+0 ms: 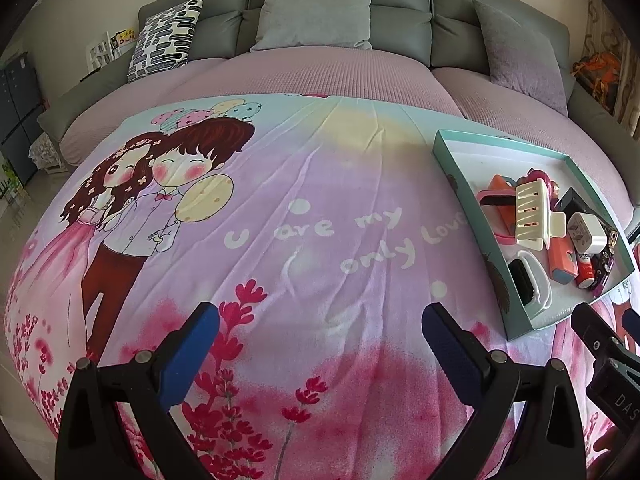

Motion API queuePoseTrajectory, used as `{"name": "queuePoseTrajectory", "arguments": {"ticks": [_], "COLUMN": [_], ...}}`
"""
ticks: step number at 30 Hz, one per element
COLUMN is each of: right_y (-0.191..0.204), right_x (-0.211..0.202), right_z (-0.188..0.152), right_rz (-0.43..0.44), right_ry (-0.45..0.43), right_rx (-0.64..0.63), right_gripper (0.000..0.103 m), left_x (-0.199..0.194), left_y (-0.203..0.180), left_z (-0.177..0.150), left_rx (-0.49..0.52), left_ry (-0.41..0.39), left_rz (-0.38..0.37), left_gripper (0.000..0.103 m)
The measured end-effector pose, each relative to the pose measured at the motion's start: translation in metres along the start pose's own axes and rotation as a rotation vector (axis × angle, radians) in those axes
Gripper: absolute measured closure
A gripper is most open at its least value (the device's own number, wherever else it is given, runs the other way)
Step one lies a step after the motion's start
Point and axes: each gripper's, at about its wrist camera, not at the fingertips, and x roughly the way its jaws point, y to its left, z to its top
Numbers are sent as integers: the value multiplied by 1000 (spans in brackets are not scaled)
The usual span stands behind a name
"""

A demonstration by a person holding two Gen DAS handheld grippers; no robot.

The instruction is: Organize rigid objects

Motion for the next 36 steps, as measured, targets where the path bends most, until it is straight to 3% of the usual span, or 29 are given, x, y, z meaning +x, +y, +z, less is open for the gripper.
{"name": "queuePoseTrajectory", "arguments": {"ticks": [36], "right_y": [-20], "right_x": [2], "right_z": [2], "right_rz": [-7], "right_ry": [-9], "right_rx": [57], "right_gripper": [0], "left_x": [6], "left_y": [-14], "left_z": [0], "left_rx": [86], "left_ry": [21], "left_rz": [39], "left_gripper": [2]}}
